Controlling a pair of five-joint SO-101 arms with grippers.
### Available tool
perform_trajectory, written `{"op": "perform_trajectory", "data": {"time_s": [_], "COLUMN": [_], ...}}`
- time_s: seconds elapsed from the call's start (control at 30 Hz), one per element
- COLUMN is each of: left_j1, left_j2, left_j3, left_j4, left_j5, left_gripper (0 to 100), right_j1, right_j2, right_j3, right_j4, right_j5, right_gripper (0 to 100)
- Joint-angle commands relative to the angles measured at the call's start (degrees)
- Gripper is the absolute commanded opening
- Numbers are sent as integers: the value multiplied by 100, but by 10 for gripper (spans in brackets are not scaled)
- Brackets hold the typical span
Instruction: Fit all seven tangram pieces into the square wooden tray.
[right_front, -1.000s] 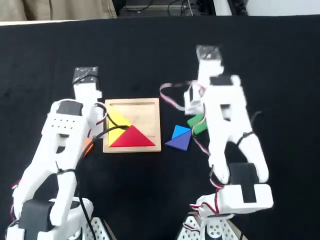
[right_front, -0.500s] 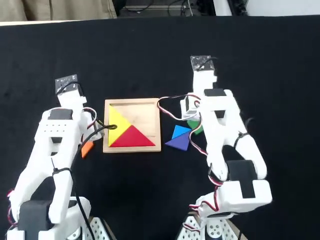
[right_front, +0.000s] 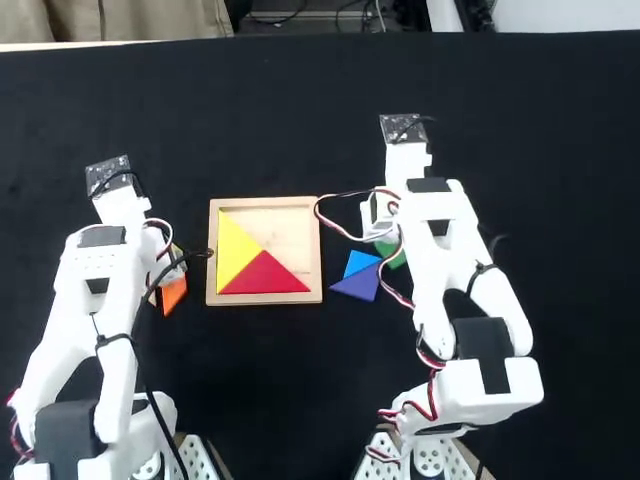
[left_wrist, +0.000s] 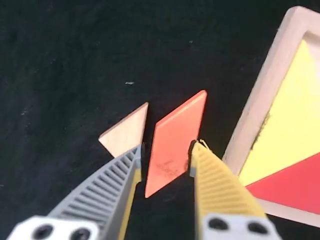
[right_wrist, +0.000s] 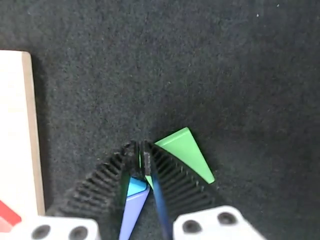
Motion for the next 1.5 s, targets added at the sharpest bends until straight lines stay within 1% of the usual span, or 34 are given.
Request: {"op": "perform_trajectory", "data": {"time_s": [0.0,0.23,0.83,1.1,1.27,1.47], "left_j1": [127,119,119,110,145,585], "left_j2": [-123,-123,-88,870,897,897], "left_j3": [-22,330,382,-119,-171,-180], "left_j4": [-88,-695,-721,-677,-686,-730], "left_j5": [-26,-26,-26,-18,-18,-18], "left_gripper": [170,170,170,170,170,167], "right_j1": [-97,-97,-97,-97,-97,-97], "right_j2": [-13,-13,-4,-4,-4,-4], "right_j3": [-224,-215,-215,-215,-215,-215], "right_j4": [-88,-88,-44,-44,-53,-70], "right_j5": [44,44,44,44,44,44], "right_gripper": [11,11,11,11,11,11]}}
